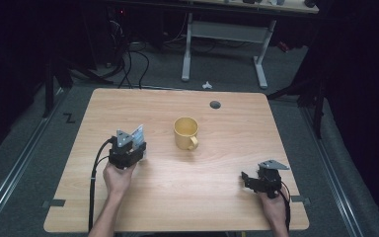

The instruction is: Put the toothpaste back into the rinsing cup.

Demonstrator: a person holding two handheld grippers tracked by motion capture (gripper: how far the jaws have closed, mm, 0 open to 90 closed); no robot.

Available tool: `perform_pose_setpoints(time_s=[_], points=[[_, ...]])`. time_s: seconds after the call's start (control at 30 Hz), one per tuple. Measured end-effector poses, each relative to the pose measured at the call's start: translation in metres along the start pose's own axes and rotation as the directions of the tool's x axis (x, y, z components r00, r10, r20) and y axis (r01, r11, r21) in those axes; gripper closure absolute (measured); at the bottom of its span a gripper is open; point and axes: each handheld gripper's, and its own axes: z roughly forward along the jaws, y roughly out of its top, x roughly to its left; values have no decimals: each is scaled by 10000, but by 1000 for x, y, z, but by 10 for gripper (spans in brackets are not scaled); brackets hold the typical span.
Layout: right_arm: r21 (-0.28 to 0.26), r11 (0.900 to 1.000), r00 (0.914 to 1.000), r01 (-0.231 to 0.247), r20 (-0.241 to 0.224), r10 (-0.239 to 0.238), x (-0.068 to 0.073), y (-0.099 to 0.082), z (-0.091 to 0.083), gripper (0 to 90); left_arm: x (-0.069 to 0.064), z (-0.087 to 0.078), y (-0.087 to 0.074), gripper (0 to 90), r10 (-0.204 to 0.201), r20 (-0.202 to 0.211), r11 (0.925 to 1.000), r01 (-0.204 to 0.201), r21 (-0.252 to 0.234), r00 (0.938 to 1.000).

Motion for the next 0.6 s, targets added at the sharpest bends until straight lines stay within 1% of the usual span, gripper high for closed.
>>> perform_pose_setpoints(time_s=[0.1,0.13,0.17,0.3,0.33,0.47,0.5,0.6], points=[[-4,10000,10000,14,-3,-14,0,0,0,214,-2,-4,6,634,0,235,10000,1,-66,9997],[-4,10000,10000,14,-3,-14,0,0,0,214,-2,-4,6,634,0,235,10000,1,-66,9997],[-4,10000,10000,17,-6,-17,0,0,0,214,-2,-6,8,634,-16,390,9999,21,-137,9992],[-4,10000,10000,20,-7,-20,0,0,0,214,-3,-7,12,635,-14,526,9999,23,-156,9986],[-3,10000,10000,19,-10,-19,0,0,0,214,-3,-7,14,635,-2,656,9999,11,-147,9978],[-4,10000,10000,20,-7,-20,0,0,0,214,-4,-8,18,635,-19,781,9999,32,-165,9969],[-5,10000,10000,21,-7,-21,0,0,0,214,-3,-9,20,635,-137,1015,9997,157,-193,9947],[-5,10000,10000,20,-7,-20,0,0,0,214,-4,-11,23,636,-33,1043,9998,53,-189,9945]])
